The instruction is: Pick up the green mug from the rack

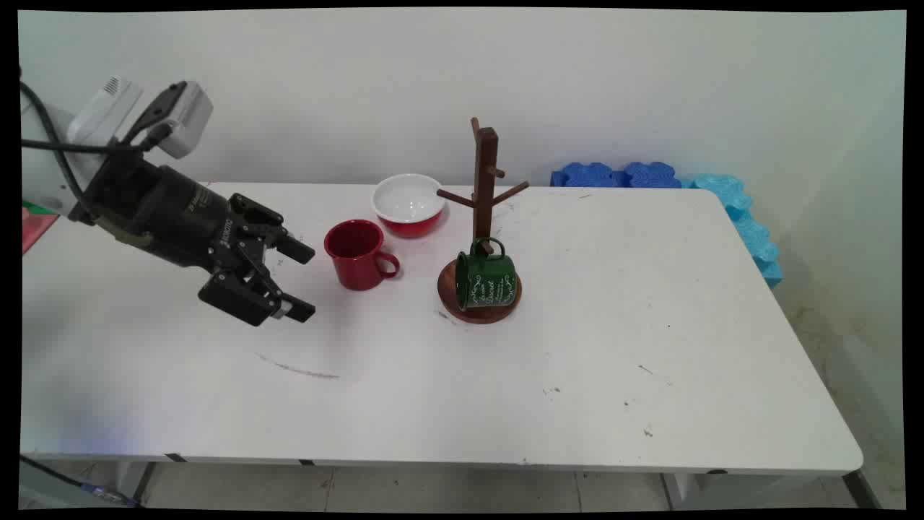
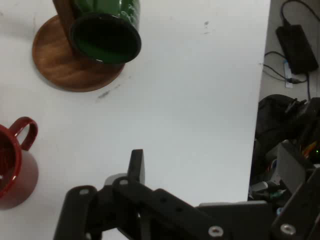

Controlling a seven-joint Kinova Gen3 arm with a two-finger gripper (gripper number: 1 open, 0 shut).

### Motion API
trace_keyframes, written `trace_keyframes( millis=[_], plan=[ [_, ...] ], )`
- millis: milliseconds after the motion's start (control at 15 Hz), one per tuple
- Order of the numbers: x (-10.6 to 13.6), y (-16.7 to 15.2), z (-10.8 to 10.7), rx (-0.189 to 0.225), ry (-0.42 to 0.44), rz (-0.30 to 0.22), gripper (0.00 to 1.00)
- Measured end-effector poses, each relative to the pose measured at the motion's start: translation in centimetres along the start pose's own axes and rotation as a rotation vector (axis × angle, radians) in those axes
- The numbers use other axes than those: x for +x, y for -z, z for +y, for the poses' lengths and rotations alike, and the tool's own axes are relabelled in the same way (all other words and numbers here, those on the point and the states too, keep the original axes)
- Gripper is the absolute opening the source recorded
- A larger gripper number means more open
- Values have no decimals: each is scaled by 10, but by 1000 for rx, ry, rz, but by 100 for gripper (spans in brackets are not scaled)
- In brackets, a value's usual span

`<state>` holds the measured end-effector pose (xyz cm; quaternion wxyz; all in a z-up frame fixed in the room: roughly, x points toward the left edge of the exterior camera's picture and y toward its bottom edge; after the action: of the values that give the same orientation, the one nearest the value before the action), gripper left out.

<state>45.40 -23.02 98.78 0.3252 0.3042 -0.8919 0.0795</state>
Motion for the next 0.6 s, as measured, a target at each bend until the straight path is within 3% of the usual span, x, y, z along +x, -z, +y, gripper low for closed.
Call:
trace_keyframes(
  millis=[600],
  plan=[
    [11, -17, -13, 43, 86, 8, 100]
  ],
)
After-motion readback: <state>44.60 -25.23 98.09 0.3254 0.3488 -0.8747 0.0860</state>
